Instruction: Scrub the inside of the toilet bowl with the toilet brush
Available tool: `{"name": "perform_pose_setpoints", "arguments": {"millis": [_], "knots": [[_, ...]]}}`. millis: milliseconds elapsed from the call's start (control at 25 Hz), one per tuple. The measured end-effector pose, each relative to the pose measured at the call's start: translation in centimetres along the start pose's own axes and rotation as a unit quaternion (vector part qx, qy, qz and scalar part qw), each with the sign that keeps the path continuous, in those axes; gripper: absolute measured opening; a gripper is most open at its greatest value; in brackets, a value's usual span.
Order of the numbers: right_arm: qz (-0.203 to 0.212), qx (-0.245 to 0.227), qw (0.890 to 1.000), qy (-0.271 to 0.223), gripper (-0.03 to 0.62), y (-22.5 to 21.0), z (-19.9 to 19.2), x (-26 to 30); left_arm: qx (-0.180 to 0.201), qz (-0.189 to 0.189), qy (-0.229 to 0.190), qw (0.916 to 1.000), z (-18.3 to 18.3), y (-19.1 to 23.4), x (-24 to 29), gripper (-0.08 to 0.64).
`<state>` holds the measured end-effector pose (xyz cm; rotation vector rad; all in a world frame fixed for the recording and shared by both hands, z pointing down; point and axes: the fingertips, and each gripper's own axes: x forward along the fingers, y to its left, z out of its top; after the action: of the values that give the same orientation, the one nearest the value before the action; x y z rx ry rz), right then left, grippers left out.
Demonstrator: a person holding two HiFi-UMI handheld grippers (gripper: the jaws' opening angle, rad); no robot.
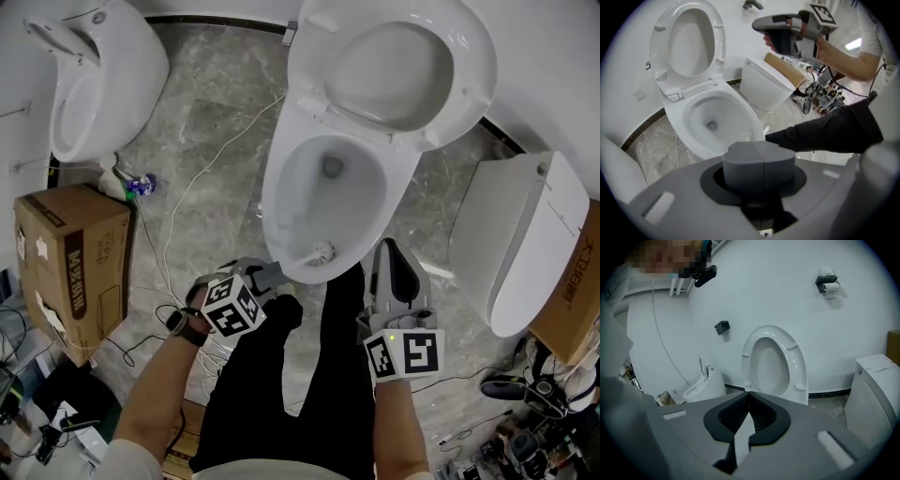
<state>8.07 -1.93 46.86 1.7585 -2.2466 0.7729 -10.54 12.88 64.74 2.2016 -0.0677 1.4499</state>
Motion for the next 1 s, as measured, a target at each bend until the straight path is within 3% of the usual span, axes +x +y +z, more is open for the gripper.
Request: {"name": "perform_pose_setpoints", "arguments": {"millis": [400,600,840,1000], "knots": [[0.027,0.002,1.0,0.004,0.012,0.3,1.0,0.8,0.028,0.036,0.086,0.9953,-0.1,-0.7,-1.1,0.155],[0.04,0.004,0.999,0.007,0.012,0.9,1.3,1.2,0.029,0.067,0.124,0.9896,-0.1,-0.5,-1.7,0.155],[0.053,0.003,0.999,0.01,0.012,1.3,1.6,1.5,0.061,0.107,0.164,0.9787,0.6,0.3,-1.3,0.155],[0.049,0.006,0.999,0.013,0.012,0.6,1.6,1.6,0.038,0.135,0.166,0.9761,0.4,1.5,-1.2,0.155]]}}
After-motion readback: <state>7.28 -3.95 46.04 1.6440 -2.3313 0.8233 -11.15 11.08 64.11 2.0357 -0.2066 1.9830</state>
